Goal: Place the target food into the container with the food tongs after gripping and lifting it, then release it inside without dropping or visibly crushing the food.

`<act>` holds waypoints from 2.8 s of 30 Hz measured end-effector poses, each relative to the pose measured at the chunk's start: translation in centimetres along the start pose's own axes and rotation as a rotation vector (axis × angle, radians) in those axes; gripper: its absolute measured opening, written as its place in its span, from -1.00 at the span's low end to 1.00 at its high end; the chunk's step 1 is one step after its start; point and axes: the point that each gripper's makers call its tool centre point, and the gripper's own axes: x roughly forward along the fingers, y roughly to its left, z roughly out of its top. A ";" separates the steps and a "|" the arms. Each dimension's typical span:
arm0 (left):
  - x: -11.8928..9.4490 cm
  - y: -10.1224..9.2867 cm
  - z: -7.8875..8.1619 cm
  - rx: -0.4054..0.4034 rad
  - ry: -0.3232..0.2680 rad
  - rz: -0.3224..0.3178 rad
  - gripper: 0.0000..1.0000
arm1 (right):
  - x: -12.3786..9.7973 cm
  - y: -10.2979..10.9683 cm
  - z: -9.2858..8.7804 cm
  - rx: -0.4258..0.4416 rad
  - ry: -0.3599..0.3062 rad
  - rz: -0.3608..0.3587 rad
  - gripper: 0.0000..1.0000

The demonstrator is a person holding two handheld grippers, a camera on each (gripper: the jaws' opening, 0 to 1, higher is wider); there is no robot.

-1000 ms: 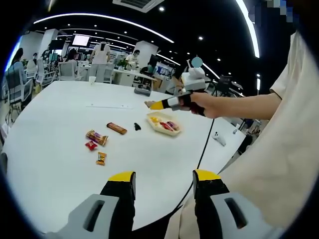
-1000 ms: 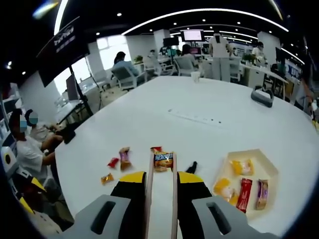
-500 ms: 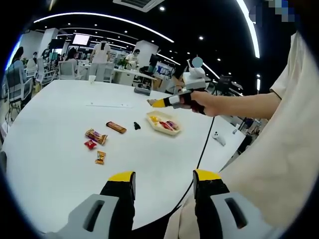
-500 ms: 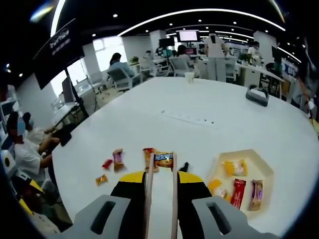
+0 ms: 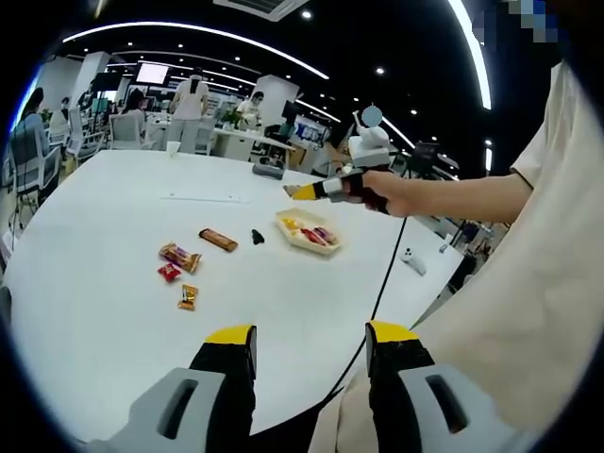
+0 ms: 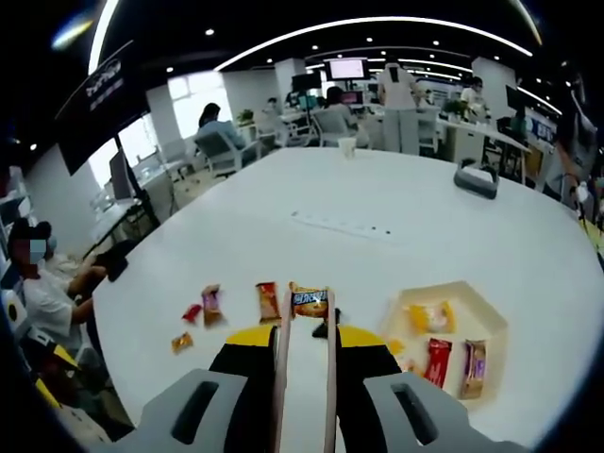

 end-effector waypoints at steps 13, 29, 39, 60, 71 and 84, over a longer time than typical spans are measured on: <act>0.2 -0.1 -0.1 -0.002 0.001 0.000 -0.09 | -0.5 -1.7 0.3 0.042 -0.018 -0.028 -0.55; 0.4 -0.3 0.0 0.000 0.003 -0.006 -0.09 | -1.4 -4.1 0.9 0.078 -0.040 -0.074 -0.55; 0.4 -0.4 0.0 0.002 0.006 -0.008 -0.09 | -1.7 -5.3 1.1 0.096 -0.050 -0.096 -0.55; 0.7 -0.4 0.3 0.007 0.004 -0.013 -0.07 | -2.8 -8.2 0.9 0.124 -0.058 -0.144 -0.54; 0.7 -0.4 0.0 0.002 0.005 -0.009 -0.07 | -3.2 -9.0 0.8 0.139 -0.062 -0.157 -0.54; 0.7 -0.7 -0.1 0.001 0.004 -0.009 -0.07 | -3.8 -9.8 0.4 0.147 -0.059 -0.167 -0.54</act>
